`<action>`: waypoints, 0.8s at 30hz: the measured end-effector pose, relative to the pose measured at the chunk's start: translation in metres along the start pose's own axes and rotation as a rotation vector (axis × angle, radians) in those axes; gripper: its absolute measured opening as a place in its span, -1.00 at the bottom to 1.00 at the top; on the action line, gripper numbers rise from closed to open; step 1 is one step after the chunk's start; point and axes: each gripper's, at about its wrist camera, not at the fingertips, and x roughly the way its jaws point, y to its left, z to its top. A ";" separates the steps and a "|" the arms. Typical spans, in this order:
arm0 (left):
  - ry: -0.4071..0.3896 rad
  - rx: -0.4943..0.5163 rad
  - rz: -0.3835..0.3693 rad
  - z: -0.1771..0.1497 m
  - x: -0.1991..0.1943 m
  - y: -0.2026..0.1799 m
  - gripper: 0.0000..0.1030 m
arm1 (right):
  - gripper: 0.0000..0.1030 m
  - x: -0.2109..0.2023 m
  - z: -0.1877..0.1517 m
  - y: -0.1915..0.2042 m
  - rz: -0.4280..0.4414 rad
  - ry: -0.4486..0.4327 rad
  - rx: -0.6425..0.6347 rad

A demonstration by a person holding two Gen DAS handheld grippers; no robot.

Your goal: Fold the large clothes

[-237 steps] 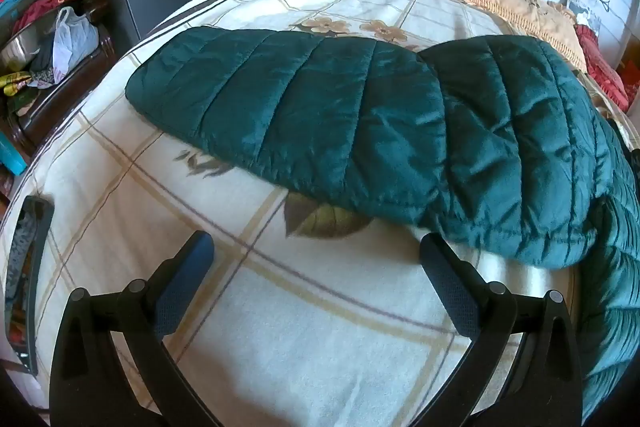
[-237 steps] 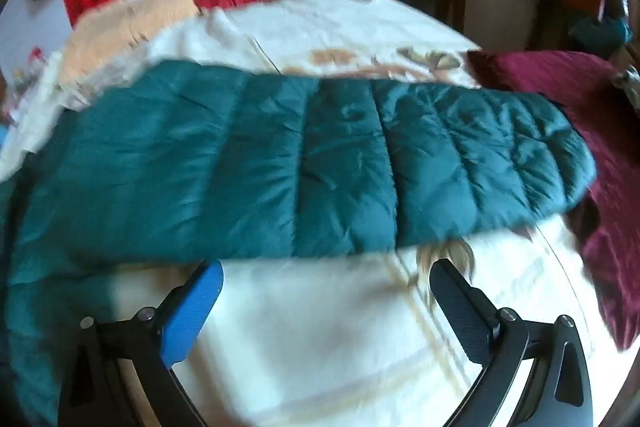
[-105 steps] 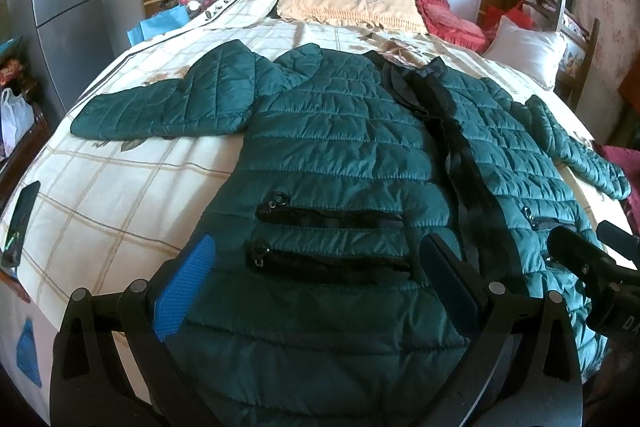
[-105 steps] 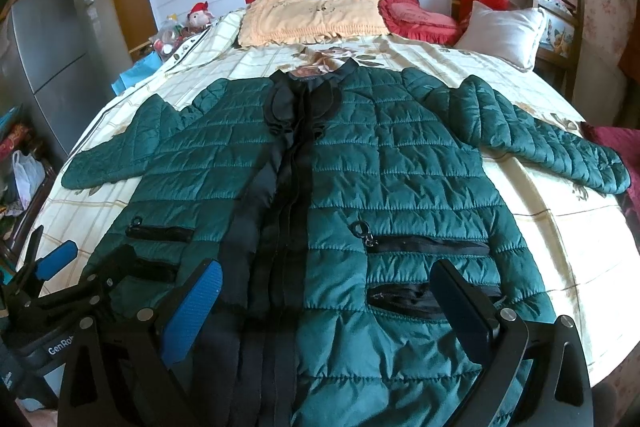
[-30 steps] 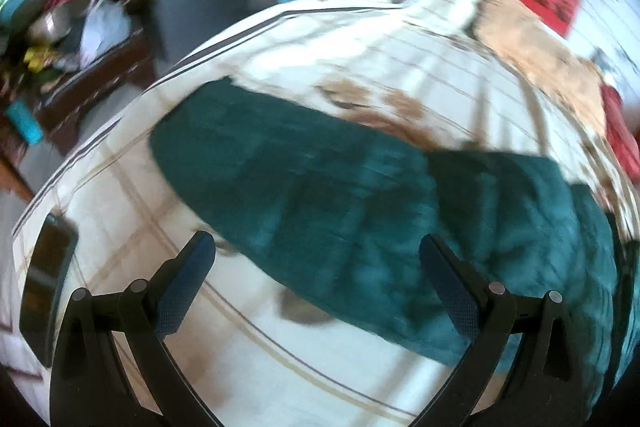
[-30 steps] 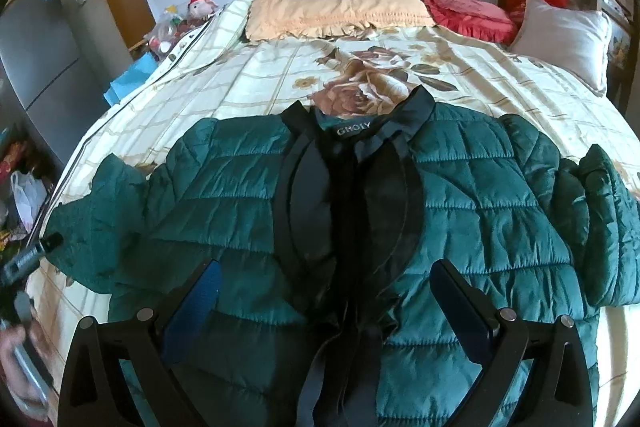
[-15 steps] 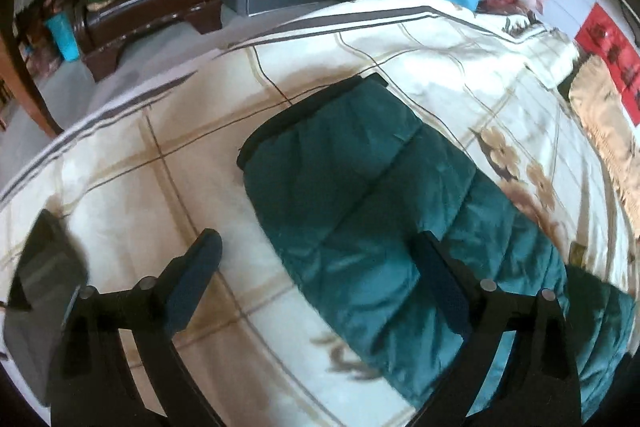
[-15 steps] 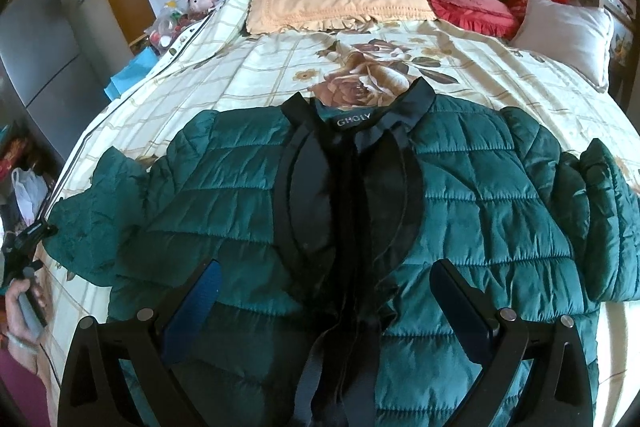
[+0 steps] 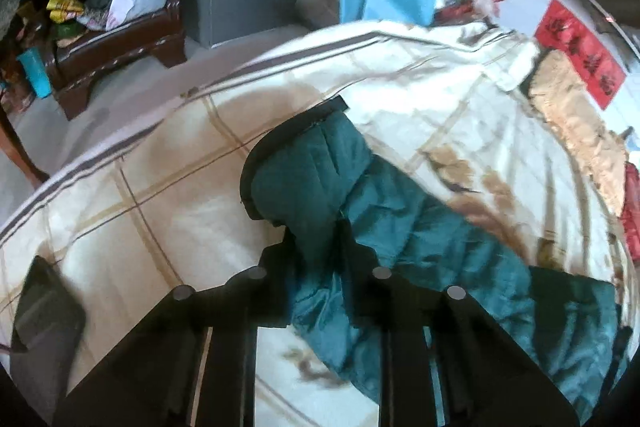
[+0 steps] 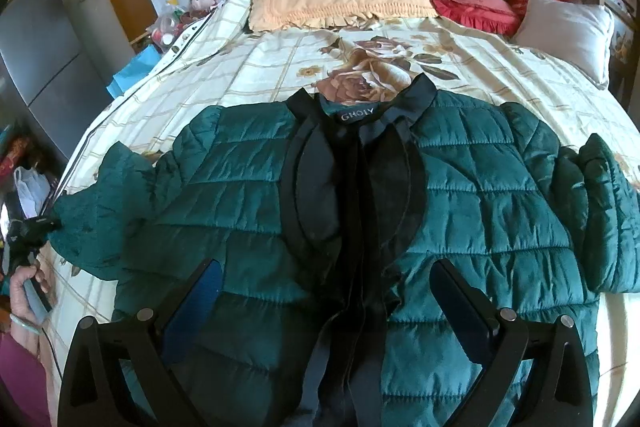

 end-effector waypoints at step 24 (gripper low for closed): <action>-0.103 0.373 -0.329 -0.087 -0.163 -0.162 -0.77 | 1.00 -0.056 -0.020 -0.040 -0.017 -0.078 0.037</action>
